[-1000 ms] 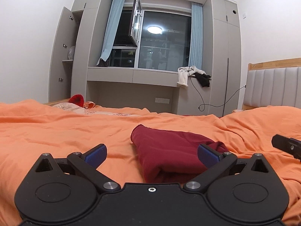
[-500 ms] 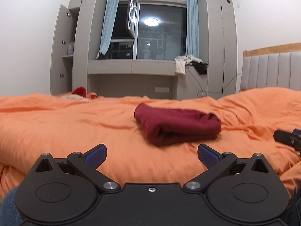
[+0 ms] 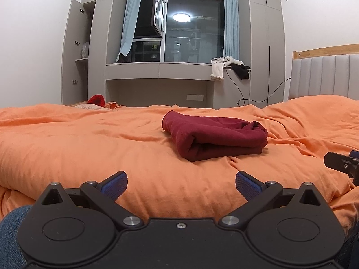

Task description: Fold small clothes

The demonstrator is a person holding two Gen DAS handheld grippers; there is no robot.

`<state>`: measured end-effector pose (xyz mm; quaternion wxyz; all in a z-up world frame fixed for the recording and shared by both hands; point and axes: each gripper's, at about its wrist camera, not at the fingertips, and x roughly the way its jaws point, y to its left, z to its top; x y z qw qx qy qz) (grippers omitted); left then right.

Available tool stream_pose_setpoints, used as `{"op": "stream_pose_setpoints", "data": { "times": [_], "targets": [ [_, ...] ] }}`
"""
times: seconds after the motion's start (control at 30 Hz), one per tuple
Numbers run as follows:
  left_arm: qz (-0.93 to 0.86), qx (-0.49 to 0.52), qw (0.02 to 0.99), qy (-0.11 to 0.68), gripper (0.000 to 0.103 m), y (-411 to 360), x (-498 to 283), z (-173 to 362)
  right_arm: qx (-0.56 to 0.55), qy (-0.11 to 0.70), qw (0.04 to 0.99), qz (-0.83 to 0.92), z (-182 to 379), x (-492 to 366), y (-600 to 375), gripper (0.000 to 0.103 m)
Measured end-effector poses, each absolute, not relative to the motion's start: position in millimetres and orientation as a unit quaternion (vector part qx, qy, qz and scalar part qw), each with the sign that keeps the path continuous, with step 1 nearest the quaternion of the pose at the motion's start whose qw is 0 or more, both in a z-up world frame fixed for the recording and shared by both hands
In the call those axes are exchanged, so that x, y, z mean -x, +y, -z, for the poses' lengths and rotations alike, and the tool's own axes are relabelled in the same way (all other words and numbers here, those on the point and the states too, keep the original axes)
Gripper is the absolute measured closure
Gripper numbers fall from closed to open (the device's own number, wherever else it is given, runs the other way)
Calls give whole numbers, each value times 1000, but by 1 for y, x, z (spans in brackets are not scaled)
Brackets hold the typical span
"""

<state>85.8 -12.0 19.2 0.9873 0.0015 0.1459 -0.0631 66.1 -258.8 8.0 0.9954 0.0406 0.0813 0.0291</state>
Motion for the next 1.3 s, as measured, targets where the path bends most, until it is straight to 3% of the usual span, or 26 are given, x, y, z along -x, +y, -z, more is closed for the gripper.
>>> {"op": "stream_pose_setpoints", "data": {
  "times": [1.3],
  "targets": [
    [43, -26, 990, 133, 1, -15, -83, -16, -37, 84, 995, -30, -7, -67, -258, 0]
  ]
}}
